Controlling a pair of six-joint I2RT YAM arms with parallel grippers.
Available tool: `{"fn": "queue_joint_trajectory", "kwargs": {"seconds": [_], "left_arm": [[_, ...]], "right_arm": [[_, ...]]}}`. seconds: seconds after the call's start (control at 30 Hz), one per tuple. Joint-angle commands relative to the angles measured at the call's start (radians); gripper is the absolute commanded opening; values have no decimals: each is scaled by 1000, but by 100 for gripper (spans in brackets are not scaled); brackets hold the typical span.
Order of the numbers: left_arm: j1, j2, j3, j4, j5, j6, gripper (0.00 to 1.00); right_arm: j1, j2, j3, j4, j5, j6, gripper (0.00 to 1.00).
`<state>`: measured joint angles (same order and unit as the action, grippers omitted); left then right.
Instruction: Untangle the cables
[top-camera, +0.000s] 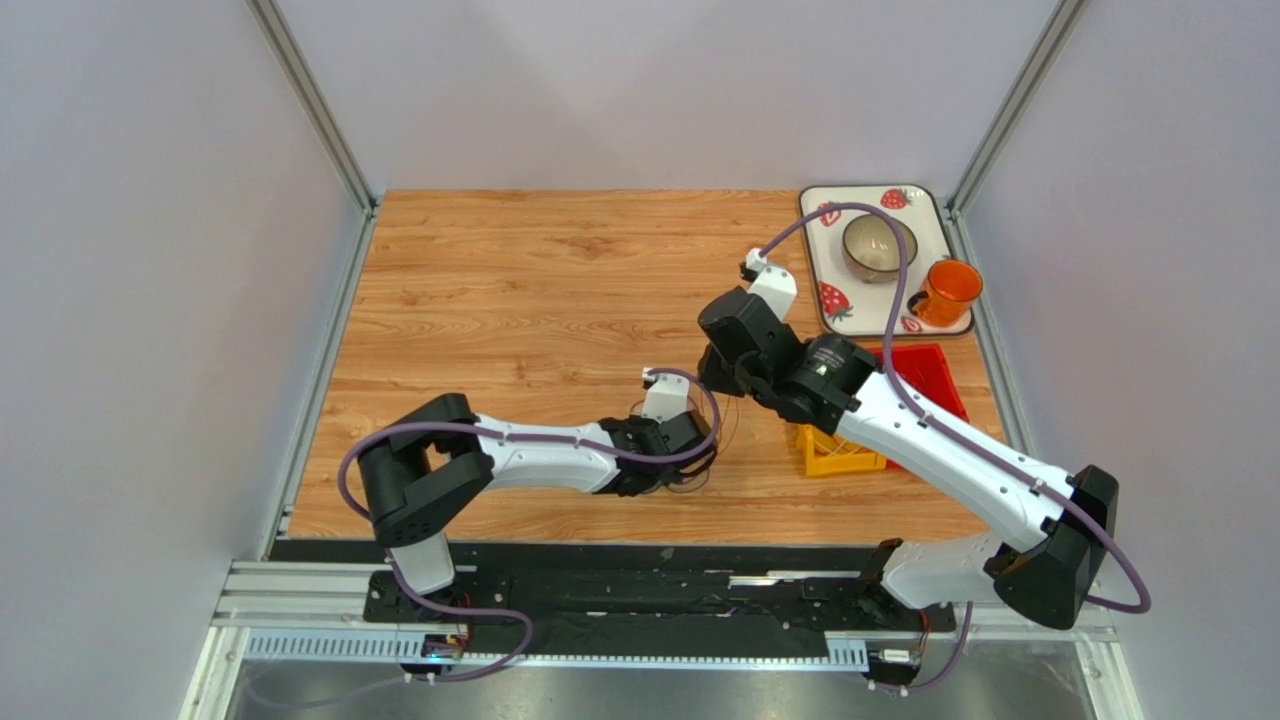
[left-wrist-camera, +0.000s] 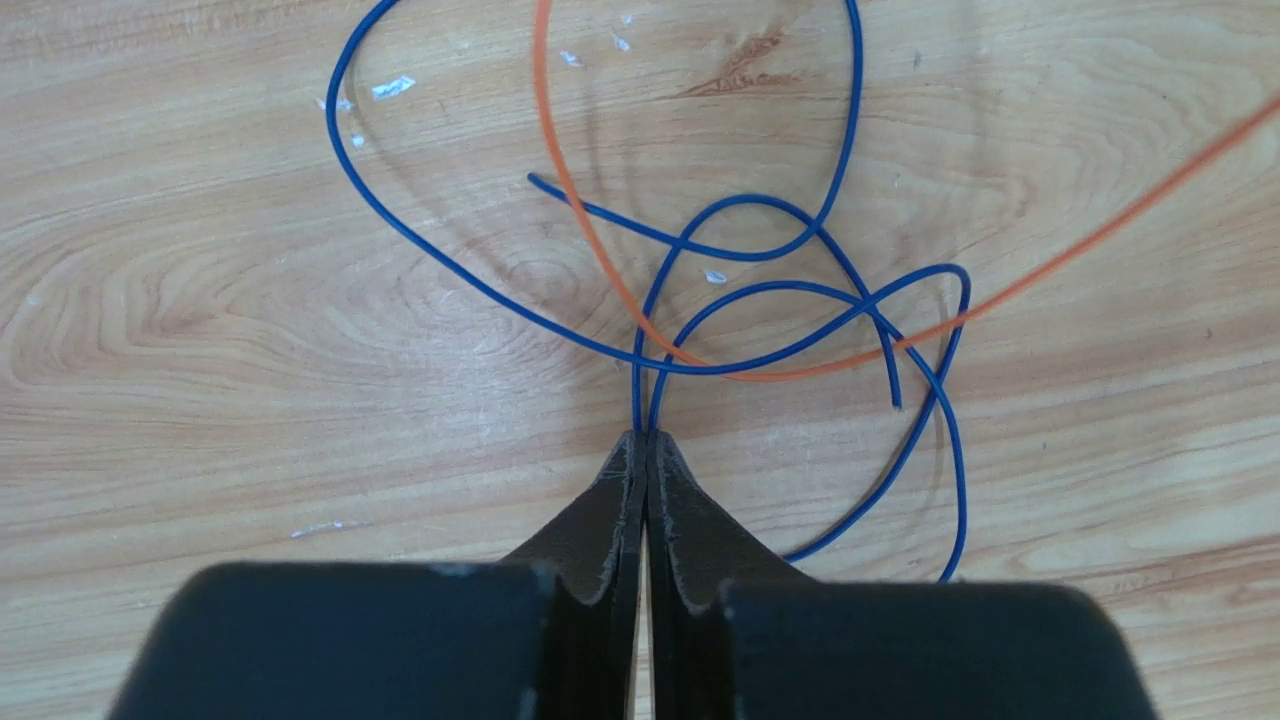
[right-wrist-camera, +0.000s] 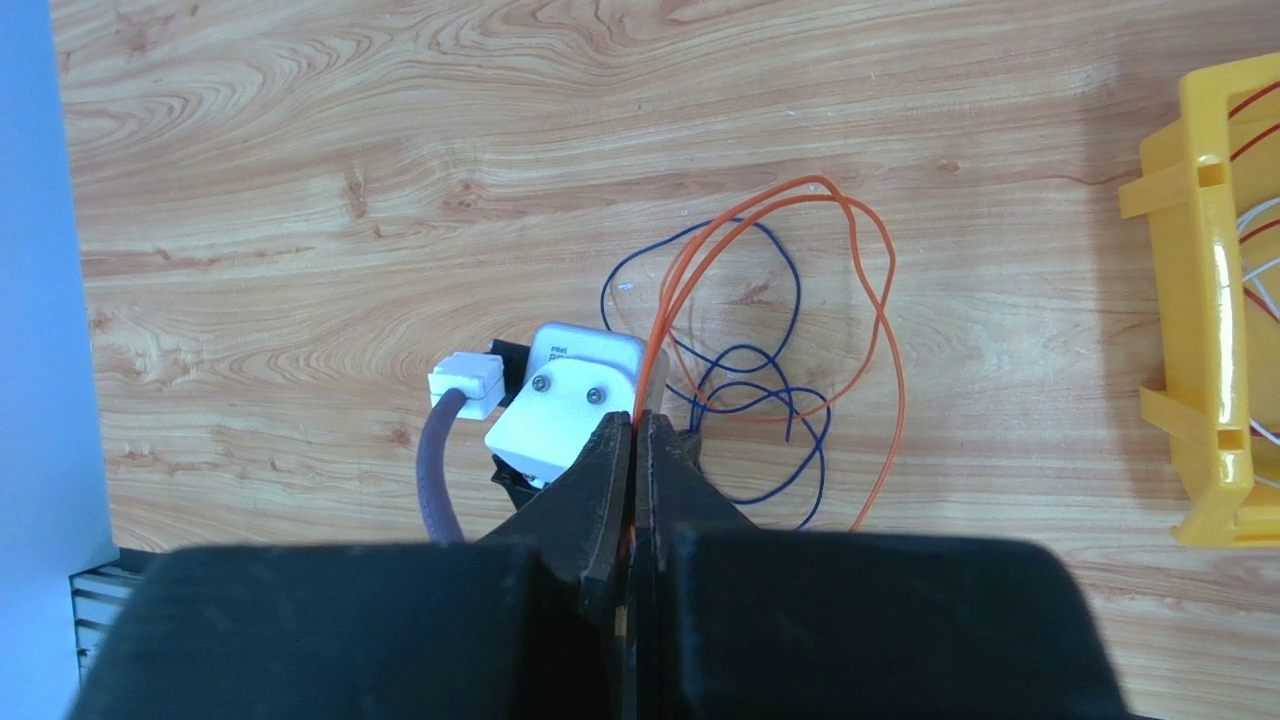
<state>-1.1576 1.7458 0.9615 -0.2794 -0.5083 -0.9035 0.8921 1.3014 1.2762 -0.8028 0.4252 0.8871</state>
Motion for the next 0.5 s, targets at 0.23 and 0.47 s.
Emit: {"fn": "queue_joint_trajectory", "kwargs": {"seconds": [0.23,0.47], "left_arm": [[-1,43,48,-260,-65,-15,0],[104,-159,-56,-273,-135,64,0]], "right_arm": [[-18,-96,52,2,64,-63,0],[-68,-116,228,-59,139,-174,0]]}}
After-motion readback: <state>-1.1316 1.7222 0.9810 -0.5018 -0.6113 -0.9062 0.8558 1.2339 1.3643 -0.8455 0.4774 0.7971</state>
